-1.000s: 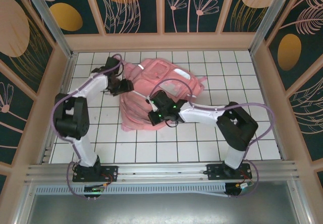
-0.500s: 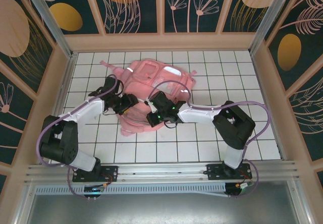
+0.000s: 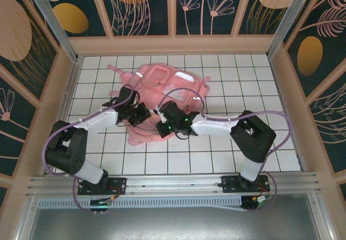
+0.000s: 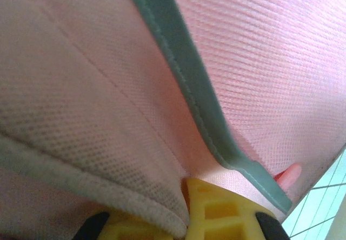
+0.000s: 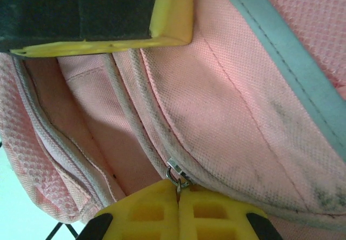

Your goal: Pack books, pencil case, and school supplies into a backpack

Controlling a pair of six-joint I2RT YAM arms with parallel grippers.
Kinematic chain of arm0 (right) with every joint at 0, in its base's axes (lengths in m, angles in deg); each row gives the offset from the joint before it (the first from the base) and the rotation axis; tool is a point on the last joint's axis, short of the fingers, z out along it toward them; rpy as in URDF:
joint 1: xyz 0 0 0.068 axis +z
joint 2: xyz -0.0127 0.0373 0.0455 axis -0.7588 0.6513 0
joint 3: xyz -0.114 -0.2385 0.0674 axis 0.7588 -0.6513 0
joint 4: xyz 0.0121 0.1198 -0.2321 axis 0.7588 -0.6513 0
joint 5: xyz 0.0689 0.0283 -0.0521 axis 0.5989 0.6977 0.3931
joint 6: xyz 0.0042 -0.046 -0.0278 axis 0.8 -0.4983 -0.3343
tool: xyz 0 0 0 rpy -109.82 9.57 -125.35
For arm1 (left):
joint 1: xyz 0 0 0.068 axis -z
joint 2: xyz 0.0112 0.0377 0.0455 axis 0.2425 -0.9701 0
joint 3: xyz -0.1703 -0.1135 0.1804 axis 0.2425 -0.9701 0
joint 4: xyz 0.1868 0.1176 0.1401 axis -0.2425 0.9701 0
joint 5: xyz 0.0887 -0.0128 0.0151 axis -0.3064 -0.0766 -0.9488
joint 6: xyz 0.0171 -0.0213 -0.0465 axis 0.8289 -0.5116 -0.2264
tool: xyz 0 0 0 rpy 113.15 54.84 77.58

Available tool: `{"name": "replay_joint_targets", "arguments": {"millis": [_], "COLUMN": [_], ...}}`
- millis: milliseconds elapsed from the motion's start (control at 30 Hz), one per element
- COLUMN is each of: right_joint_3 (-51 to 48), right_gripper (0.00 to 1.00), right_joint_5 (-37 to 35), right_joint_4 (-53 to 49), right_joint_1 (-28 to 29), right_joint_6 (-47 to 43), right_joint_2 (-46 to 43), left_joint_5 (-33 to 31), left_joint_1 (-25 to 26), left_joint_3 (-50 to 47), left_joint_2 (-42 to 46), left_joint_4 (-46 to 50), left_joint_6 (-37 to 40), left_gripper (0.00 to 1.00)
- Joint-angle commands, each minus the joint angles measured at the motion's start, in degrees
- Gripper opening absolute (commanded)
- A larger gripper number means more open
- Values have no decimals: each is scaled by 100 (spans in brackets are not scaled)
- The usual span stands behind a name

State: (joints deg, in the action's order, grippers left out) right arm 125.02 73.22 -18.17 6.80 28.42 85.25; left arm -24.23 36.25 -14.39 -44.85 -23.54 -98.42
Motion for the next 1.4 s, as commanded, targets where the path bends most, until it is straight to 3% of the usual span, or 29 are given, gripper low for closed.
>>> {"name": "replay_joint_targets", "arguments": {"millis": [0, 167, 400, 667, 733, 767, 800, 833, 967, 1000, 1033, 1067, 1100, 1200, 1300, 1367], "right_joint_3": [-210, -637, -801, -579, -594, -636, -707, -779, -1149, -1251, -1334, -1415, -1496, -1957, -2629, -3181], "right_gripper": [0, 5, 6, 12, 19, 24, 31, 36, 62, 72, 80, 86, 99, 99, 99, 99], "right_joint_5": [-1003, -1315, -1480, -1172, -1080, -1034, -984, -964, -973, -1097, -1296, -1496, -1728, -2494, -3138, -3174], "right_joint_4": [-1090, -1681, -1745, -1499, -1517, -1494, -1450, -1404, -1038, -923, -801, -697, -554, 106, 910, 1554], "right_joint_1": [-124, -746, -1788, -2090, -2127, -2128, -2152, -2174, -2420, -2444, -2578, -2683, -2779, -3128, -3579, -3956], "right_joint_6": [-325, -279, -546, -1400, -1420, -1406, -1381, -1327, -1042, -952, -859, -803, -771, -667, -628, -912], "right_joint_2": [-308, -582, -825, -802, -931, -1039, -1213, -1405, -2543, -2917, -3298, -3631, -4031, -5136, -6048, -6443], "left_joint_5": [-476, -177, -125, 50, 340, 449, 614, 716, 354, 44, -407, -814, -1300, -2291, -3466, -3772], "left_joint_1": [-157, -449, -461, -463, -461, -453, -455, -452, -450, -455, -451, -448, -448, -454, -457, -473], "left_joint_3": [229, 45, 60, 112, 175, 225, 292, 375, 832, 949, 1043, 1097, 1102, 667, -570, -1604], "left_joint_2": [-165, -289, -362, -271, -178, -92, 48, 236, 1043, 1270, 1488, 1663, 1881, 2564, 3345, 3765], "left_joint_4": [804, 919, 1243, 1493, 1540, 1577, 1591, 1596, 1565, 1527, 1484, 1416, 1267, 384, -1157, -2476], "left_joint_6": [1010, 1656, 2610, 3179, 3123, 3031, 2951, 2855, 2627, 2593, 2552, 2537, 2595, 3278, 3848, 4393], "left_gripper": [0, 0, 0, 0, 1, 11, 27, 36, 45, 52, 70, 96, 99, 99, 99, 99]}}
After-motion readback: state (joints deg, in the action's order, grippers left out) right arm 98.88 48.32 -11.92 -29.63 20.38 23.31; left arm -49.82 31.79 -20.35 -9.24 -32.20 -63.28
